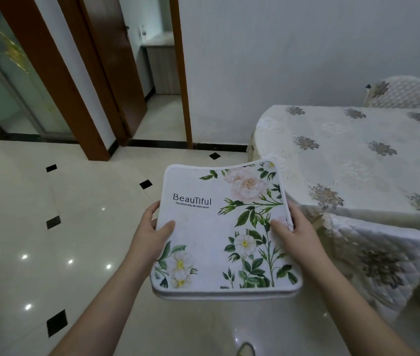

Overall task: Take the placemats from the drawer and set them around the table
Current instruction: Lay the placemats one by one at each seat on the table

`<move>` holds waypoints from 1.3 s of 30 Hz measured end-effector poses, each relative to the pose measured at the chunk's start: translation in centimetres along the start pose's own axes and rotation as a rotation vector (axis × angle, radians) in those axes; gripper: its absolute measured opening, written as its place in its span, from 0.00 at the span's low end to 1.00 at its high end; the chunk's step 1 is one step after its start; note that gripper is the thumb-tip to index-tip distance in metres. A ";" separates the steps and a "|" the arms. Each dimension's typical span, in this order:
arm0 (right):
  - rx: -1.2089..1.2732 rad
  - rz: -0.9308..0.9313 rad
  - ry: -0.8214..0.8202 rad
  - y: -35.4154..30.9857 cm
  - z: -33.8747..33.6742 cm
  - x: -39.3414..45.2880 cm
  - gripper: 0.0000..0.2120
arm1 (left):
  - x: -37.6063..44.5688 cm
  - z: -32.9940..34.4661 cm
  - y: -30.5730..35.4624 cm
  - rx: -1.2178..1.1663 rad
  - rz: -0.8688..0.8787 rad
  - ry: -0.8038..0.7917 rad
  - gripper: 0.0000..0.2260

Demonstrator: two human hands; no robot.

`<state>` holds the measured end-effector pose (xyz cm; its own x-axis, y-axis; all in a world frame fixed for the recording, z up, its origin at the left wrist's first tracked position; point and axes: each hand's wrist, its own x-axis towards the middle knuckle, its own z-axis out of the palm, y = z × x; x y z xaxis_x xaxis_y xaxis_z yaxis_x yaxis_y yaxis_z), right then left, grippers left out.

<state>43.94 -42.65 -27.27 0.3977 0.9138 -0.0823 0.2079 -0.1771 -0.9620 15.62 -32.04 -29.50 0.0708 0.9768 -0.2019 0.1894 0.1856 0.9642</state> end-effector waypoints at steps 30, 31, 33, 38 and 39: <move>-0.156 0.031 -0.047 -4.2 12.0 37.0 0.32 | 37.6 -1.3 5.8 -0.019 -0.027 -0.040 0.28; -0.151 0.029 -0.034 -4.8 12.7 38.1 0.32 | 39.2 -1.5 6.1 -0.022 -0.032 -0.051 0.27; -0.156 0.043 -0.003 -5.2 13.5 40.3 0.31 | 42.2 -1.4 6.8 -0.003 -0.025 -0.072 0.27; -0.145 0.052 0.088 -4.7 12.8 44.2 0.32 | 48.0 0.8 8.4 0.003 -0.024 -0.159 0.27; -0.130 0.054 0.099 -4.4 12.3 45.0 0.32 | 49.1 1.7 8.7 0.010 -0.023 -0.180 0.27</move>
<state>49.96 3.71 -29.97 0.4964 0.8622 -0.1009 0.2949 -0.2767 -0.9146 22.42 17.41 -31.29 0.2404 0.9374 -0.2519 0.2023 0.2054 0.9575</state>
